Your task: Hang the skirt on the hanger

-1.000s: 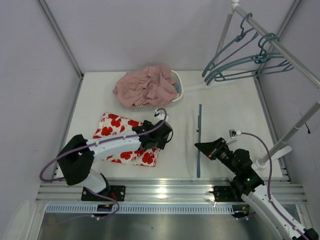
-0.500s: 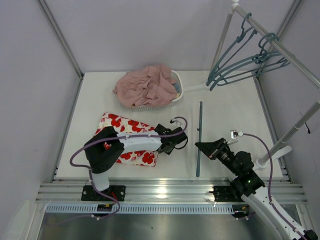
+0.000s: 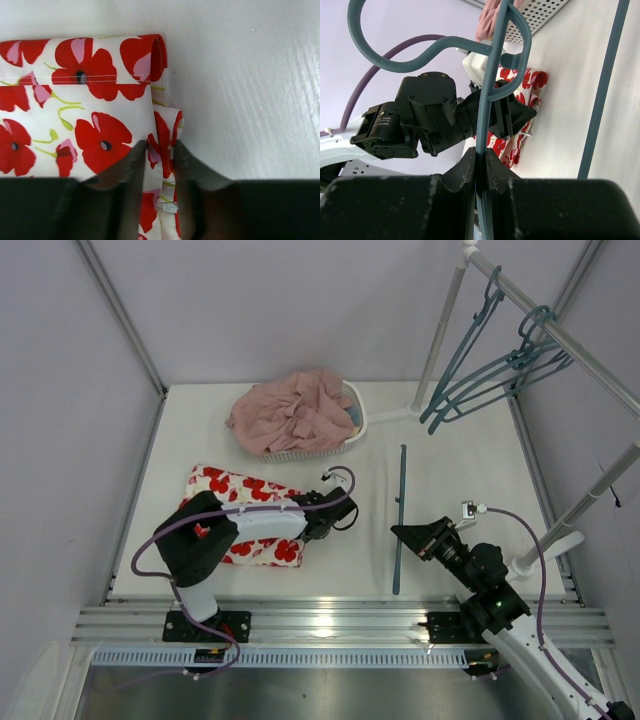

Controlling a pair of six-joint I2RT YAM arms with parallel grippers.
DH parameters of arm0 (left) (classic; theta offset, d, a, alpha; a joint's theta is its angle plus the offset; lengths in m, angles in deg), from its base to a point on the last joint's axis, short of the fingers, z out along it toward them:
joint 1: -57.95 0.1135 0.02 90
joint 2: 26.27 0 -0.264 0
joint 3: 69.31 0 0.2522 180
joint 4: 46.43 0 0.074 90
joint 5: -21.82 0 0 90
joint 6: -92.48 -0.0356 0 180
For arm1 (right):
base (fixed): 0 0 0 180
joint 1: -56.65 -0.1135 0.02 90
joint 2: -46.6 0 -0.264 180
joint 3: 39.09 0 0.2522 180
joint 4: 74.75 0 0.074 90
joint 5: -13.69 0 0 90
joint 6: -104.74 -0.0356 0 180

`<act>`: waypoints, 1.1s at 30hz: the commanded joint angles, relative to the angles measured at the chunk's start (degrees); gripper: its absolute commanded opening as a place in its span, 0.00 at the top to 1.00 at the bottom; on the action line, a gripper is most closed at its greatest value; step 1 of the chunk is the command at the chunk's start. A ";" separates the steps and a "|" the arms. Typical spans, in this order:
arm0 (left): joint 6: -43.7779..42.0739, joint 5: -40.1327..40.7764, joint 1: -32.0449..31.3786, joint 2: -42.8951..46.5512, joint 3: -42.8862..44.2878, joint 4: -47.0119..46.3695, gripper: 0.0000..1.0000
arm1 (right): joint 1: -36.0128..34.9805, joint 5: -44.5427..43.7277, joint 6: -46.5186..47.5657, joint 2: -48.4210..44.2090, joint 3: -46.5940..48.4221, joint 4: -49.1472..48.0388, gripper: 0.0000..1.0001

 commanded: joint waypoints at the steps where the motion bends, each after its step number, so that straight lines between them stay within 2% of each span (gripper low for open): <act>1: -1.29 -7.34 1.50 -1.28 -4.16 0.48 0.72 | -0.26 -0.92 -0.28 -0.57 -0.81 -1.82 1.00; 3: -1.12 -10.92 3.85 0.73 -6.44 -2.24 1.00 | -0.26 -1.19 -0.19 -0.48 -0.81 -1.64 1.00; 9: -2.34 -22.27 10.02 8.37 -14.17 -11.02 1.00 | -0.88 1.10 -0.46 2.33 -2.57 -7.17 1.00; 15: -1.73 -31.33 10.11 16.73 -15.85 -15.69 1.00 | -3.51 0.93 1.65 8.13 -2.57 -13.58 1.00; 20: 0.55 -37.48 10.11 21.22 -15.50 -19.38 1.00 | -6.85 -1.96 0.42 14.10 -5.73 -23.59 1.00; 25: 6.17 -38.20 10.02 21.05 -15.50 -24.21 1.00 | -13.17 -9.00 1.74 20.61 -7.49 -30.53 1.00; 33: 13.82 -44.17 9.85 17.10 -14.37 -35.90 1.00 | -14.68 -10.33 1.83 25.18 -9.33 -34.77 1.00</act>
